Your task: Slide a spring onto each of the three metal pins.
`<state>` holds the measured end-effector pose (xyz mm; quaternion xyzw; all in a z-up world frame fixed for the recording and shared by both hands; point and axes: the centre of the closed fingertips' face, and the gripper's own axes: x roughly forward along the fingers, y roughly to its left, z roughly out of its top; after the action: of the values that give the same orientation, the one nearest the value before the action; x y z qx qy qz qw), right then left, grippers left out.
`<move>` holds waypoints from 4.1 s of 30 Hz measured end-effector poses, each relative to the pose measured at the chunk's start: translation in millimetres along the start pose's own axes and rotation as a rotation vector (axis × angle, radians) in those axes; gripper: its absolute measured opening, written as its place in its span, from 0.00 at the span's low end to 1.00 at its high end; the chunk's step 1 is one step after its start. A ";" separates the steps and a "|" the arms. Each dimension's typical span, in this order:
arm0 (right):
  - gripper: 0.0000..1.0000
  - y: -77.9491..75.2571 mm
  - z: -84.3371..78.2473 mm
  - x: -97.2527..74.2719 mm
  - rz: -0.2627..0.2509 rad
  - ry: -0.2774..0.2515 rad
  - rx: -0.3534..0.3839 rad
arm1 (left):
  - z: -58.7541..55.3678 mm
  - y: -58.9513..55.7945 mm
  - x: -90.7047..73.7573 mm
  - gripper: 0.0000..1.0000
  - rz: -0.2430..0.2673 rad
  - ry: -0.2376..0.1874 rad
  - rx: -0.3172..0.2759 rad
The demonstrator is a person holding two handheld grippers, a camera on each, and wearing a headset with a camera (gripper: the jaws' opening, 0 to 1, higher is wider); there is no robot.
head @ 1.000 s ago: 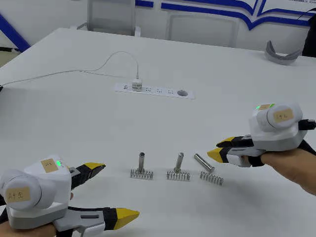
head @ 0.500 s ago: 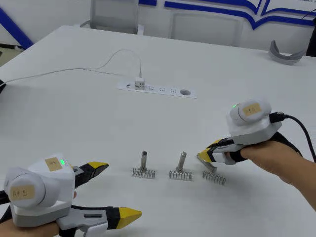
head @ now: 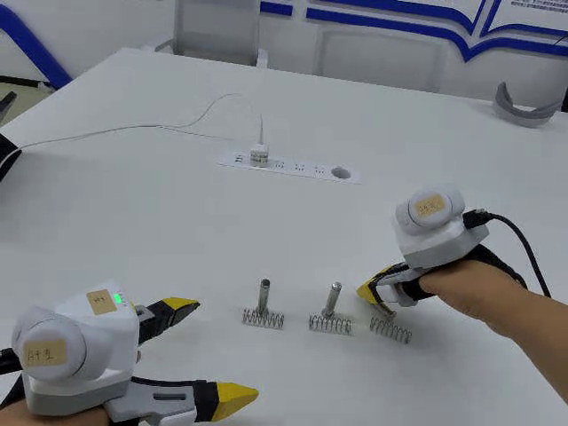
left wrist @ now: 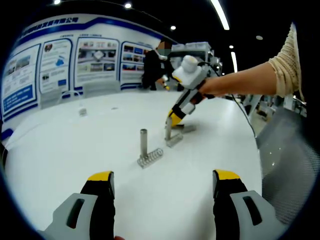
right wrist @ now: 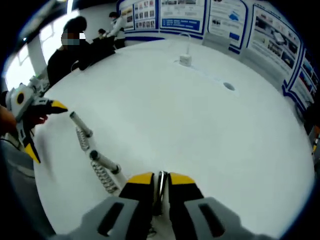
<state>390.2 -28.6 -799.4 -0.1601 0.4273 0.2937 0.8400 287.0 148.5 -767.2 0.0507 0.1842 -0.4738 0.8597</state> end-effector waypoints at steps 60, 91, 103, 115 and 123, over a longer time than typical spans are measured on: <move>0.09 1.1 1.9 -33.6 -0.049 -0.051 0.022 | 10.3 -1.0 -1.5 0.80 0.003 -0.014 0.023; 0.09 10.2 -1.3 -50.1 -0.044 -0.174 0.085 | 13.3 -5.8 -2.7 0.80 -0.007 -0.017 0.033; 0.09 13.0 -11.1 -59.4 -0.048 -0.185 0.083 | 13.9 -8.7 -2.7 0.80 -0.011 -0.019 0.036; 0.09 15.5 -15.5 -59.6 -0.049 -0.177 0.055 | 15.5 -9.7 -2.4 0.80 -0.014 -0.024 0.039; 0.12 17.8 -20.8 -59.4 -0.033 -0.171 0.040 | 17.0 -8.6 -2.3 0.80 -0.013 -0.029 0.039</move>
<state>338.6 -46.7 -763.6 -0.1245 0.3571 0.2837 0.8812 283.3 141.1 -749.8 0.0592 0.1626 -0.4834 0.8581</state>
